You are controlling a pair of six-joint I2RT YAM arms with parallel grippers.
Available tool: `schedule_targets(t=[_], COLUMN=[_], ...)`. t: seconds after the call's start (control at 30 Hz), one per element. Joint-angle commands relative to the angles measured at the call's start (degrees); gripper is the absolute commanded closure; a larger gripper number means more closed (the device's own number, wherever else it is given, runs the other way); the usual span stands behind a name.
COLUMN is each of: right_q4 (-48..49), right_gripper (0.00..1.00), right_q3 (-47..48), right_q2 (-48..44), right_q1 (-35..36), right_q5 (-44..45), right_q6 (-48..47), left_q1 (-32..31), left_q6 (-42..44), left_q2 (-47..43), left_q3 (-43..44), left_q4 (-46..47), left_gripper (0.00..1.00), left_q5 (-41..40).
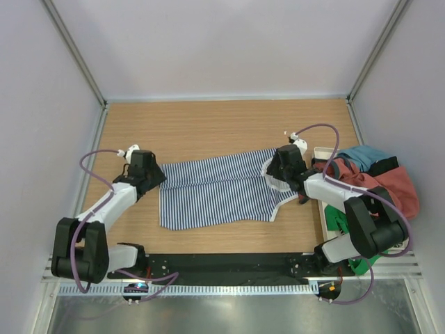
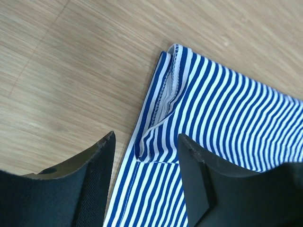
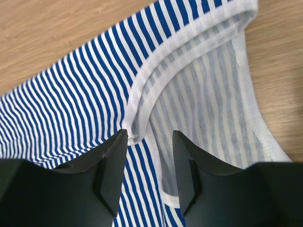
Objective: Fold and stack the tank tops
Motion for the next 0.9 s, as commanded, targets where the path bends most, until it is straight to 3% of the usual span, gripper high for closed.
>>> schedule_targets(t=[0.0,0.13,0.53,0.77,0.87], right_q4=[3.67,2.80,-0.11,-1.78,-3.52], right_gripper=[0.51,0.46,0.43,0.45,0.46], right_q3=[0.59,1.56,8.58,10.70,11.84], right_q2=[-2.73,-1.42,6.84,10.88,12.82], right_q1=[0.29,0.29,0.29,0.29,0.20], right_q5=[2.71,2.10,0.51,1.92,2.53], right_q6=[0.12,-0.06,-0.24,0.11,0.29], left_q1=[0.03,0.03,-0.06,-0.06,0.03], left_q6=[-0.94,-2.00,-0.07,-0.95,-1.13], left_q2=[-4.38,-4.57,11.23,17.31,19.15], left_q3=[-0.41,0.11,11.45,13.92,13.92], left_q4=[2.07,1.80,0.75,-0.57,-0.04], left_gripper=[0.43,0.34,0.33,0.48,0.49], left_q5=[-3.51,-3.62,-0.18,-2.63,-2.91])
